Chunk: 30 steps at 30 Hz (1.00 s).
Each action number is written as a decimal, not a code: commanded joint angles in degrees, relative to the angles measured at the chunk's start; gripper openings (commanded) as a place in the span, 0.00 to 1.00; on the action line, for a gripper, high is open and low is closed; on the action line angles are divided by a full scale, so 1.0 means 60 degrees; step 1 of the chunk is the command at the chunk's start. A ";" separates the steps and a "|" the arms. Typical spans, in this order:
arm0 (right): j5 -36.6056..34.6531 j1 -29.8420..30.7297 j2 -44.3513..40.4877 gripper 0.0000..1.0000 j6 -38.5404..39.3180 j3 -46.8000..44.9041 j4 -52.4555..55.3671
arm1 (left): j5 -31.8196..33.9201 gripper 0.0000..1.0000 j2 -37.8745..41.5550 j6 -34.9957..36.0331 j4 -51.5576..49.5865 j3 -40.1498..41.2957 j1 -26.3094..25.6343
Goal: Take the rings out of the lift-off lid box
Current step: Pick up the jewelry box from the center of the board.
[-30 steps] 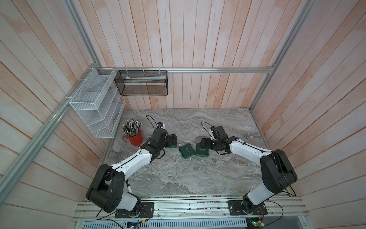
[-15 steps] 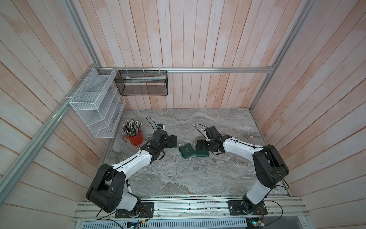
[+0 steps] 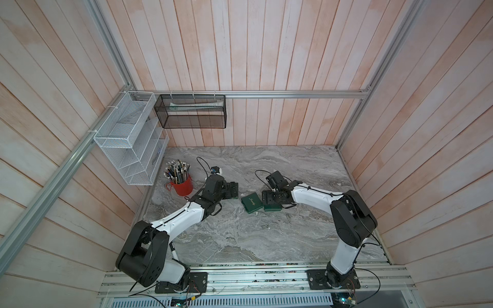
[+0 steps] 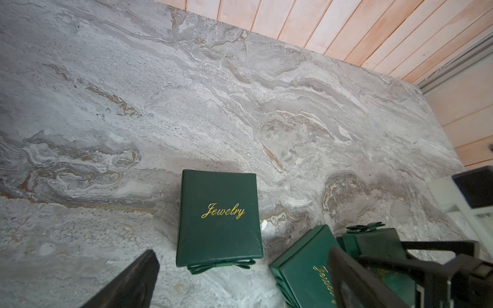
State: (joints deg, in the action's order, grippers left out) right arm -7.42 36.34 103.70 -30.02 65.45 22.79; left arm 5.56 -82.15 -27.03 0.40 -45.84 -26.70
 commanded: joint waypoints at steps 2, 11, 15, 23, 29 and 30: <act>-0.0750 0.0048 -0.0227 0.96 -0.0247 -0.0566 -0.0105 | 0.0472 1.00 0.0343 0.0254 -0.0455 -0.0027 -0.0042; -0.1529 0.0053 -0.0811 0.96 -0.0329 -0.1503 -0.0684 | 0.0665 1.00 0.0472 -0.0014 -0.0737 0.0083 -0.0048; -0.1583 0.0054 -0.0911 0.95 -0.0190 -0.1635 -0.0891 | 0.0338 1.00 0.0089 -0.0322 -0.0836 -0.0142 -0.0075; -0.1338 -0.0106 -0.1168 0.95 0.0030 -0.1926 -0.1300 | 0.0986 1.00 -0.1191 -0.0624 -0.1195 -0.1402 -0.0599; -0.0994 -0.0227 -0.1100 0.95 0.0032 -0.1839 -0.1299 | 0.0961 1.00 -0.1906 -0.0877 -0.0678 -0.1967 -0.0873; -0.0950 -0.0258 -0.1073 0.95 -0.0011 -0.1787 -0.1250 | 0.0882 1.00 -0.1976 -0.0858 -0.0512 -0.1997 -0.0918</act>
State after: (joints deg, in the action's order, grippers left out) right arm -14.02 35.24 97.86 -30.13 54.30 15.16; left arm 10.37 -92.66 -31.27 -4.99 -56.27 -31.46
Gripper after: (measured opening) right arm 0.949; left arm 0.998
